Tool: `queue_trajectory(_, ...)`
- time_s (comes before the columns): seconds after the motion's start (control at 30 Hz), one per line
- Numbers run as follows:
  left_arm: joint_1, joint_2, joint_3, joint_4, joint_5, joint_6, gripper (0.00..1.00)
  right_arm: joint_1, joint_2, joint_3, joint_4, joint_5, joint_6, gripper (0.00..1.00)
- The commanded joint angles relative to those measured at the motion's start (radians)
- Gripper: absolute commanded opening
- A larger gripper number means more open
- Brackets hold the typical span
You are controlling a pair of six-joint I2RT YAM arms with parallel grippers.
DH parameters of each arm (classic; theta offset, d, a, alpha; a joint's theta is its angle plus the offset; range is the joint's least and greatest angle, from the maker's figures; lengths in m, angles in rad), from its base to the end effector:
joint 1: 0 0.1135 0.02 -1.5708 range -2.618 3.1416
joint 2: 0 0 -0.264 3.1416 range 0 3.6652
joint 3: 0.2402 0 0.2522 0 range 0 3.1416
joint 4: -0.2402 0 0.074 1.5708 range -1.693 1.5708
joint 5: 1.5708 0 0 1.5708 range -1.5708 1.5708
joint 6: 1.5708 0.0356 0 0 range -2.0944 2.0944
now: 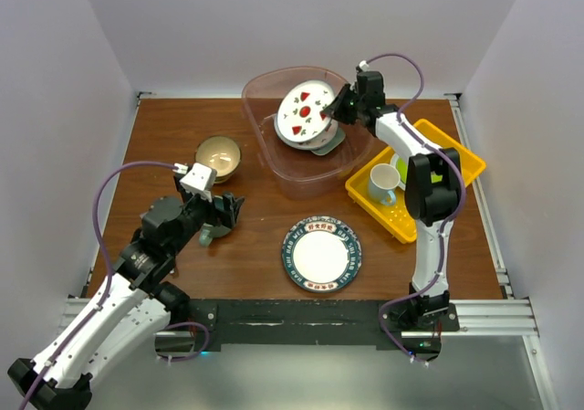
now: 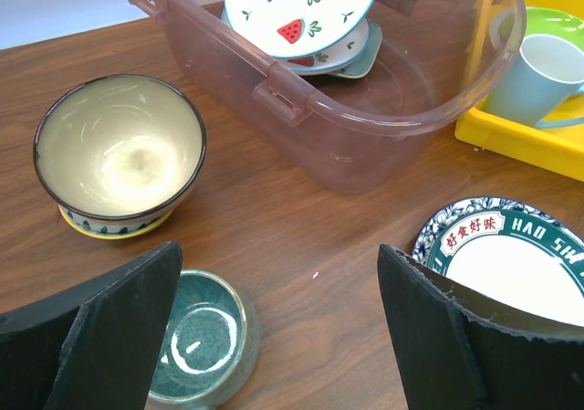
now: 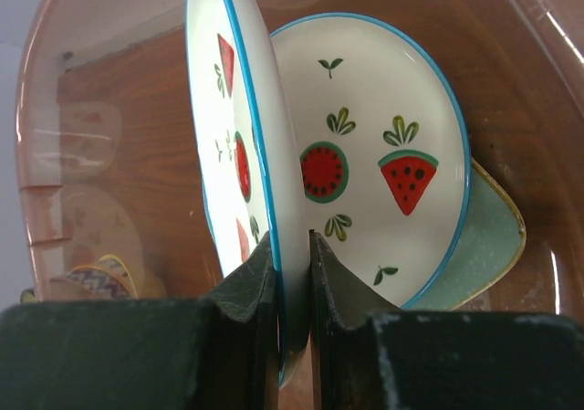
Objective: Place the mixed dishes into the plastic bin
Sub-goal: Place the plate in the plastic bin.
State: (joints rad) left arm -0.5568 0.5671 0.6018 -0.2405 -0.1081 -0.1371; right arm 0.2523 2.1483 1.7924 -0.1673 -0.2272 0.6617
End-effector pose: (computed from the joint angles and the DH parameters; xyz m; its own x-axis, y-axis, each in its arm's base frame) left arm 0.1269 -0.0745 0.3014 -0.2314 -0.0160 -0.9727 0.4079 0.9061 -0.1119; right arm 0.4907 0.1348 0.2513 -0.6473 0.4514 -0.6143 -0.0436 0.7826 0.6211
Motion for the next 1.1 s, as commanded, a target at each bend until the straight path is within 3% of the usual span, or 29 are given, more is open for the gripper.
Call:
queue_trajectory(0.0, 0.003, -0.004, -0.007, 0.058, 0.004, 0.019, 0.93, 0.001, -0.042, 0.073, 0.141, 0.02, 0.027, 0.16)
queue_trajectory(0.4, 0.003, -0.006, -0.007, 0.058, 0.016, 0.021, 0.93, 0.001, -0.013, 0.05, 0.086, 0.081, -0.063, 0.53)
queue_trajectory(0.6, 0.003, 0.001, -0.007, 0.06, 0.027, 0.022, 0.94, 0.005, -0.001, 0.067, 0.029, 0.118, -0.149, 0.67)
queue_trajectory(1.07, 0.005, 0.001, -0.007, 0.063, 0.039, 0.025, 0.94, 0.051, -0.008, 0.078, -0.041, 0.221, -0.318, 0.83)
